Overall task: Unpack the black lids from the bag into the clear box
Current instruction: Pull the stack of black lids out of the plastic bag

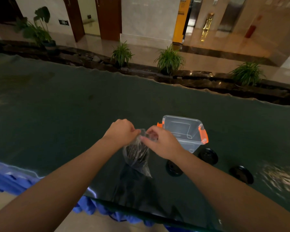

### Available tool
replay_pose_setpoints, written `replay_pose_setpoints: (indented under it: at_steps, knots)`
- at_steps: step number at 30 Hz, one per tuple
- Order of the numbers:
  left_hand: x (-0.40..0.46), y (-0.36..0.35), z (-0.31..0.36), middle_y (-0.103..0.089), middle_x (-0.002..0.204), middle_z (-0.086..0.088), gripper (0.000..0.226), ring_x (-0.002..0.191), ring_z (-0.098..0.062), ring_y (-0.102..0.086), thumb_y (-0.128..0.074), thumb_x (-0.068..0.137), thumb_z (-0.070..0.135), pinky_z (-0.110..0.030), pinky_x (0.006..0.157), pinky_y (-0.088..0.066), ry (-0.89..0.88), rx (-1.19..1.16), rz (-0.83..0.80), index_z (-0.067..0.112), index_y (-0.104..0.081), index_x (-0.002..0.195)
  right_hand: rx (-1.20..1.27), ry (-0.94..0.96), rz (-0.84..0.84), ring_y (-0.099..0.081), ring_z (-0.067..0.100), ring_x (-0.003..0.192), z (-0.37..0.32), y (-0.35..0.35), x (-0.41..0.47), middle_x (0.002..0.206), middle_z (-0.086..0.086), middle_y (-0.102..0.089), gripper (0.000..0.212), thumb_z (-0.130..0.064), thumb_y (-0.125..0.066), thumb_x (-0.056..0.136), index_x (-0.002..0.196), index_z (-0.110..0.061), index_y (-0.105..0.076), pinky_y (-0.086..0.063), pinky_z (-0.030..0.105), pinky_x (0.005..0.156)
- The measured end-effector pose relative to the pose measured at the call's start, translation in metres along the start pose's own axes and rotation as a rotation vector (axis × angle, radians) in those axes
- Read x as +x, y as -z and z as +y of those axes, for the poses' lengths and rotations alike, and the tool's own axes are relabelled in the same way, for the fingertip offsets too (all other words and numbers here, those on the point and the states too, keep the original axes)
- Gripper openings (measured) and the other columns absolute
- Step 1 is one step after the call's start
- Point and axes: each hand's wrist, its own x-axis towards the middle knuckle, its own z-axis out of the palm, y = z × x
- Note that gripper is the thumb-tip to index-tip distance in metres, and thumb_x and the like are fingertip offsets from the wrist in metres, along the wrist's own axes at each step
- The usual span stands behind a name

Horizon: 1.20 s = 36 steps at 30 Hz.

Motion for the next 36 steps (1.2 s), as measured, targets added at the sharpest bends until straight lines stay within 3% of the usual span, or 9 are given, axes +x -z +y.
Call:
replay_pose_setpoints:
  at_steps: [4,7,12,16,20,24,28,33,36]
  knots:
    - [0.001,0.002,0.007,-0.072,0.083,-0.006,0.041,0.083,-0.029,-0.069,-0.063,0.09,0.053,-0.032,0.069,-0.051,0.1,0.001,0.012,0.015,-0.076,0.08,0.028,-0.004,0.023,-0.063,0.008,0.068,-0.015,0.002,0.011,0.079,-0.009,-0.065,0.011,-0.035,-0.061,0.095,0.097,-0.032,-0.051,-0.05,0.028,0.058]
    - [-0.002,0.005,0.012,-0.073,0.087,-0.007,0.038,0.086,-0.03,-0.07,-0.07,0.085,0.051,-0.034,0.073,-0.056,0.124,0.079,0.002,0.014,-0.078,0.086,-0.127,0.02,-0.083,-0.063,0.013,0.074,-0.024,0.008,0.02,0.081,-0.008,-0.067,0.02,-0.011,-0.061,0.092,0.089,-0.028,-0.071,-0.052,0.031,0.07]
    - [-0.007,0.004,0.011,-0.076,0.089,0.0,0.011,0.089,-0.025,-0.072,-0.07,0.084,0.016,-0.035,0.081,-0.059,0.058,0.07,-0.091,0.024,-0.078,0.082,-0.337,-0.011,-0.26,-0.069,0.017,0.095,-0.03,0.011,0.023,0.106,-0.004,-0.076,0.027,-0.01,-0.059,0.092,0.103,-0.025,-0.079,-0.057,0.034,0.085]
    - [-0.013,0.001,0.007,-0.074,0.095,0.001,0.029,0.094,-0.024,-0.071,-0.063,0.086,0.002,-0.031,0.082,-0.055,0.007,0.104,-0.199,0.026,-0.08,0.089,-0.468,-0.041,-0.354,-0.067,0.022,0.095,-0.031,0.009,0.019,0.106,-0.001,-0.074,0.034,-0.005,-0.054,0.09,0.104,-0.024,-0.078,-0.056,0.034,0.078]
    - [-0.017,-0.001,0.004,-0.062,0.118,-0.012,0.028,0.101,-0.033,-0.066,-0.072,0.085,0.01,-0.044,0.089,-0.057,-0.015,0.243,-0.235,0.011,-0.069,0.113,-0.564,-0.045,-0.36,-0.066,0.029,0.089,-0.029,0.007,0.016,0.093,0.008,-0.065,0.009,-0.009,-0.063,0.085,0.095,-0.01,-0.063,-0.045,0.032,0.059]
    - [-0.023,0.001,0.0,-0.049,0.122,-0.01,0.084,0.109,-0.036,-0.062,-0.094,0.064,0.024,-0.047,0.091,-0.056,0.04,0.256,-0.337,0.018,-0.046,0.134,-0.625,-0.01,-0.336,-0.064,0.031,0.103,-0.024,0.01,0.013,0.115,0.008,-0.059,0.056,-0.015,-0.073,0.082,0.133,-0.016,-0.049,-0.054,0.04,0.076]
    - [-0.029,0.006,0.0,-0.046,0.127,-0.013,0.102,0.114,-0.039,-0.06,-0.097,0.058,0.033,-0.051,0.095,-0.055,0.069,0.279,-0.326,0.012,-0.036,0.138,-0.778,0.014,-0.339,-0.06,0.033,0.11,-0.019,0.016,0.009,0.135,0.012,-0.047,0.096,-0.023,-0.073,0.085,0.158,-0.027,-0.012,-0.044,0.039,0.069]
    - [-0.033,0.006,0.004,-0.047,0.132,-0.015,0.103,0.117,-0.041,-0.06,-0.096,0.061,0.028,-0.049,0.094,-0.054,0.074,0.256,-0.267,0.005,-0.033,0.139,-0.852,0.039,-0.295,-0.058,0.031,0.114,-0.02,0.02,0.007,0.139,0.013,-0.043,0.1,-0.027,-0.074,0.085,0.159,-0.032,-0.007,-0.047,0.039,0.073]
    - [-0.035,0.001,0.003,-0.046,0.133,-0.016,0.094,0.117,-0.042,-0.06,-0.089,0.07,0.018,-0.048,0.092,-0.054,0.063,0.2,-0.24,0.005,-0.03,0.142,-0.836,0.015,-0.297,-0.054,0.031,0.116,-0.025,0.021,0.004,0.133,0.011,-0.04,0.092,-0.032,-0.078,0.081,0.155,-0.029,-0.023,-0.051,0.04,0.08]
